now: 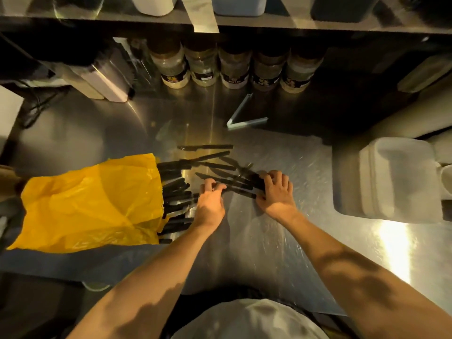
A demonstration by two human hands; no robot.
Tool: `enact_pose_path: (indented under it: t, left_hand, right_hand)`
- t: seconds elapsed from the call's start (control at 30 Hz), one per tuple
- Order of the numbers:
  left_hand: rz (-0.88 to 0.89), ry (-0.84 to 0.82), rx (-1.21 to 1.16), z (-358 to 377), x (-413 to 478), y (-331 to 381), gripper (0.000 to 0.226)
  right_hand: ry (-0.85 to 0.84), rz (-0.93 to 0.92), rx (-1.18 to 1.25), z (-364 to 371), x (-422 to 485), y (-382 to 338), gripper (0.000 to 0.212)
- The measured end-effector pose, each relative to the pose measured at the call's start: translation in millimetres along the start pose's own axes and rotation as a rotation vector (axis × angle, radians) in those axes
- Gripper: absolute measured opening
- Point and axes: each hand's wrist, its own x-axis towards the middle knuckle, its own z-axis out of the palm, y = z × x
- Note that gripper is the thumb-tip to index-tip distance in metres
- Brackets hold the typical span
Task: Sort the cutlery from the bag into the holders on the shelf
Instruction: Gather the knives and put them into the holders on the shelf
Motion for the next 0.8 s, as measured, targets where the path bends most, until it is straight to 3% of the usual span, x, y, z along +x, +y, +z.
enact_pose_path:
  t: [0.17,0.37,0.53,0.63,0.8]
  left_hand:
    - [0.081,-0.06,-0.01,2.7,11.3,-0.7,0.035]
    - [0.192,-0.054,0.165,-12.6,30.0,2.7,0.037]
    - [0.242,-0.151,0.206,-16.7,43.7,0.3,0.046]
    - [0.266,-0.197,0.163,-15.0,46.1,-2.1,0.05]
    - [0.292,-0.114,0.147,-5.4,36.7,5.7,0.045]
  right_hand:
    - [-0.05,-0.054,-0.009,9.3,-11.3,-5.0,0.072]
    - [-0.003,-0.058,0.105,11.3,-15.7,-12.1,0.057]
    - [0.038,-0.07,-0.008,9.2,-12.9,-11.3,0.084]
    - [-0.03,-0.109,-0.075,5.6,-6.5,-11.9,0.08]
    - [-0.101,-0.056,0.006,4.5,-1.5,-17.0,0.065]
